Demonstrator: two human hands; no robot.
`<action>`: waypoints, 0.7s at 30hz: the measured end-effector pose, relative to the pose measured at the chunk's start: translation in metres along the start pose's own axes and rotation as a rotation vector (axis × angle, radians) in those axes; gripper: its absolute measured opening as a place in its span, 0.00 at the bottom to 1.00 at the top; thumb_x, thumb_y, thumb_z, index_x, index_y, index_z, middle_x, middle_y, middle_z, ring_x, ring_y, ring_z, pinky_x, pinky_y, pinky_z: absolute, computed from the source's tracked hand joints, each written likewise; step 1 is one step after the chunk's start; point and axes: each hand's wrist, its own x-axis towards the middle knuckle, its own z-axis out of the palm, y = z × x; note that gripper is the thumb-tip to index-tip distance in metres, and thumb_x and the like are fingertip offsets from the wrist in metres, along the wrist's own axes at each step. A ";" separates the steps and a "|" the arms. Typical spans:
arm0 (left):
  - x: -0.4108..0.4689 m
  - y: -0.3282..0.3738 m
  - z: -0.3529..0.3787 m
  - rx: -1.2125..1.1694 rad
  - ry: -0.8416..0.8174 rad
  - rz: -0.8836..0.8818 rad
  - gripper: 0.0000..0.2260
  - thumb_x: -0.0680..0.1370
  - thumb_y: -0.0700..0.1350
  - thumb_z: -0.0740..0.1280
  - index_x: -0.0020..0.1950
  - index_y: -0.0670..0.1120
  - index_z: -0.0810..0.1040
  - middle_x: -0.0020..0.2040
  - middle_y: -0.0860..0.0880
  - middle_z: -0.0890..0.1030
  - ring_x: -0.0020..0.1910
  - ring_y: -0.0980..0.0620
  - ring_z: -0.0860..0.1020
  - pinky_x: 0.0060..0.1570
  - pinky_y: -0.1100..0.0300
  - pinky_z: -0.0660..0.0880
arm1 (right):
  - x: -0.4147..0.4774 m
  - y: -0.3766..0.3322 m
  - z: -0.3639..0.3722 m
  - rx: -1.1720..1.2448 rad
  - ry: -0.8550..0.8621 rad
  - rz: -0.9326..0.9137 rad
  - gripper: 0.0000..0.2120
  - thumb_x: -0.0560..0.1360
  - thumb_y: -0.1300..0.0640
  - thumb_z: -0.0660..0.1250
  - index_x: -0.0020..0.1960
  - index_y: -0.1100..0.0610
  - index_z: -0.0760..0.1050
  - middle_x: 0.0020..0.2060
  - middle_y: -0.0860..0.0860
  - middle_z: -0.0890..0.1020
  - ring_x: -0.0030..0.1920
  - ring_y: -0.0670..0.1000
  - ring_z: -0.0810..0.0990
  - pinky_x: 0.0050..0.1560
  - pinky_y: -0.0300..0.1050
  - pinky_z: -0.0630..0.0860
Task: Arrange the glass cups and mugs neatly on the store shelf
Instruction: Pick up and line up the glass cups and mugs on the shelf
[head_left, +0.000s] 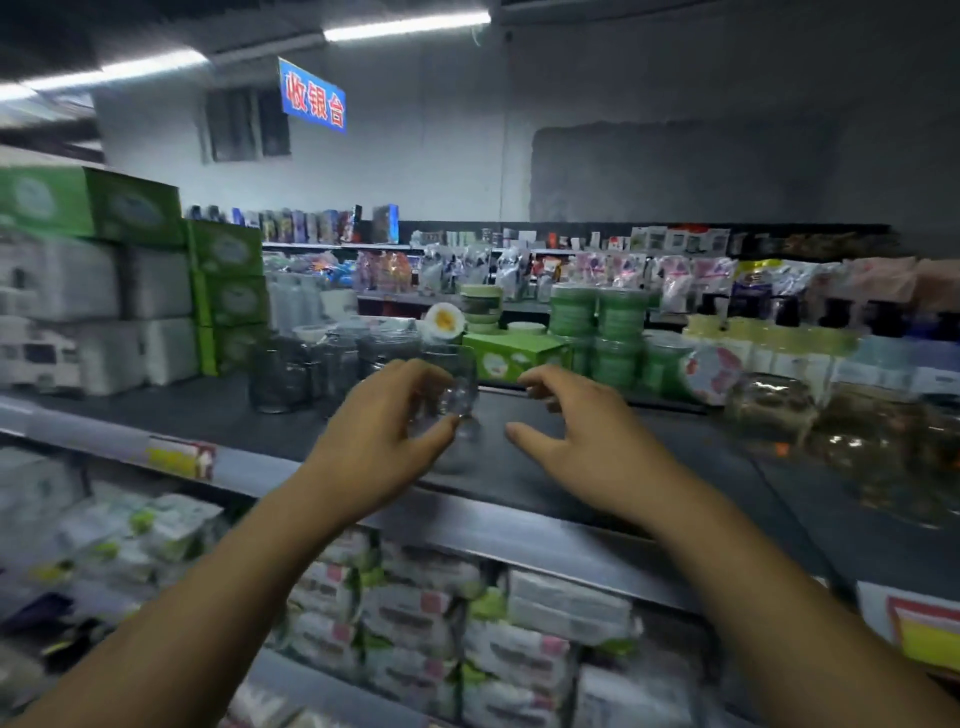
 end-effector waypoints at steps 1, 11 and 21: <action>0.001 -0.019 -0.010 0.007 0.010 0.003 0.13 0.75 0.51 0.71 0.58 0.50 0.80 0.51 0.52 0.81 0.48 0.54 0.80 0.51 0.55 0.77 | 0.014 -0.011 0.013 0.002 0.005 0.004 0.24 0.78 0.46 0.71 0.71 0.51 0.71 0.67 0.49 0.76 0.64 0.48 0.74 0.59 0.39 0.69; 0.008 -0.157 -0.053 0.005 0.114 -0.160 0.12 0.75 0.46 0.72 0.57 0.48 0.78 0.50 0.51 0.77 0.45 0.53 0.77 0.51 0.52 0.77 | 0.108 -0.077 0.104 0.043 0.109 0.128 0.21 0.71 0.43 0.76 0.57 0.52 0.74 0.52 0.48 0.78 0.48 0.49 0.76 0.49 0.46 0.74; 0.030 -0.191 -0.029 -0.138 0.152 -0.395 0.08 0.76 0.51 0.73 0.46 0.49 0.77 0.40 0.53 0.80 0.42 0.53 0.79 0.44 0.58 0.72 | 0.132 -0.073 0.143 0.225 0.198 0.272 0.14 0.70 0.49 0.79 0.37 0.52 0.75 0.30 0.46 0.78 0.31 0.45 0.76 0.37 0.42 0.74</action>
